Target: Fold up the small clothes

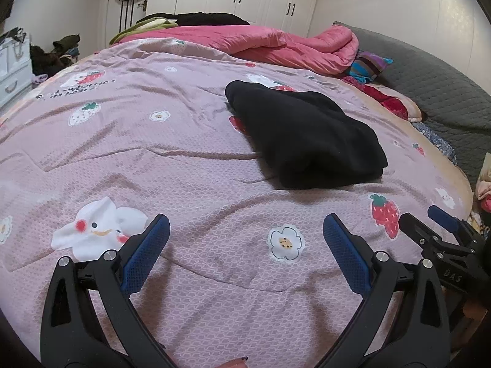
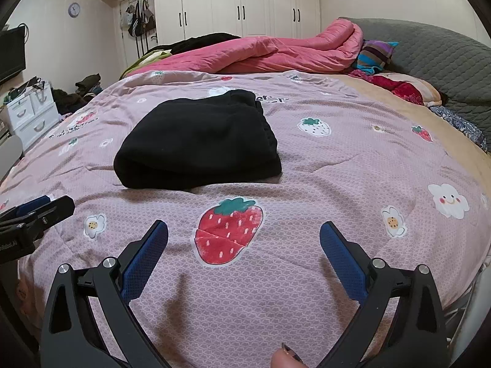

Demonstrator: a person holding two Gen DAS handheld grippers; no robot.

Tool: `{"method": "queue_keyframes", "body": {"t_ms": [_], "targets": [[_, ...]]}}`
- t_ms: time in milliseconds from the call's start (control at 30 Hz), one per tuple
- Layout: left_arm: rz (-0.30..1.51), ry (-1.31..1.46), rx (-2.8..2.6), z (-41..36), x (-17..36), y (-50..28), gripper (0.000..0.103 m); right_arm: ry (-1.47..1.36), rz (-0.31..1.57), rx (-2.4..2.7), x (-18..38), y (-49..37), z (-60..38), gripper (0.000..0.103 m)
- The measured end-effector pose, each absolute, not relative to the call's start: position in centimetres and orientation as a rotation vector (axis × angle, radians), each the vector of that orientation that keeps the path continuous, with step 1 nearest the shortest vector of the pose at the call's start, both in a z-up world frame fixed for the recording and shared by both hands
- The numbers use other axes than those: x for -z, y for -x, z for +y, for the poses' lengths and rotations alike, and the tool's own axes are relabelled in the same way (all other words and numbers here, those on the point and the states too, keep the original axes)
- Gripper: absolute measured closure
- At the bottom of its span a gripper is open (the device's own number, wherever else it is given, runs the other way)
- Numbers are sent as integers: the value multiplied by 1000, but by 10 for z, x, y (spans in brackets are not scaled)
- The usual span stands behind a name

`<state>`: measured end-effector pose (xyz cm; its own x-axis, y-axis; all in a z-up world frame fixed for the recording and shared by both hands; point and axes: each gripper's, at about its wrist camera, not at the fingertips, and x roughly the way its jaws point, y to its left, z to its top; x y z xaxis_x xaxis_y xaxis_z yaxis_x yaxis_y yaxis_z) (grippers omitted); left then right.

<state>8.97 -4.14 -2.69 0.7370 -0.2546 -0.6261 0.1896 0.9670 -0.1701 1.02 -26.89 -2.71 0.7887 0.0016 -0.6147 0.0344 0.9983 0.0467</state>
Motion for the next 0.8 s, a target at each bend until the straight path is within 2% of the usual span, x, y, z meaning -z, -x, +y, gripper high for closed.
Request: {"method": "queue_keyframes", "body": {"t_ms": [800], "targets": [[701, 87, 219, -41, 24, -89, 9, -50, 669, 17, 28, -11, -267, 4]]}}
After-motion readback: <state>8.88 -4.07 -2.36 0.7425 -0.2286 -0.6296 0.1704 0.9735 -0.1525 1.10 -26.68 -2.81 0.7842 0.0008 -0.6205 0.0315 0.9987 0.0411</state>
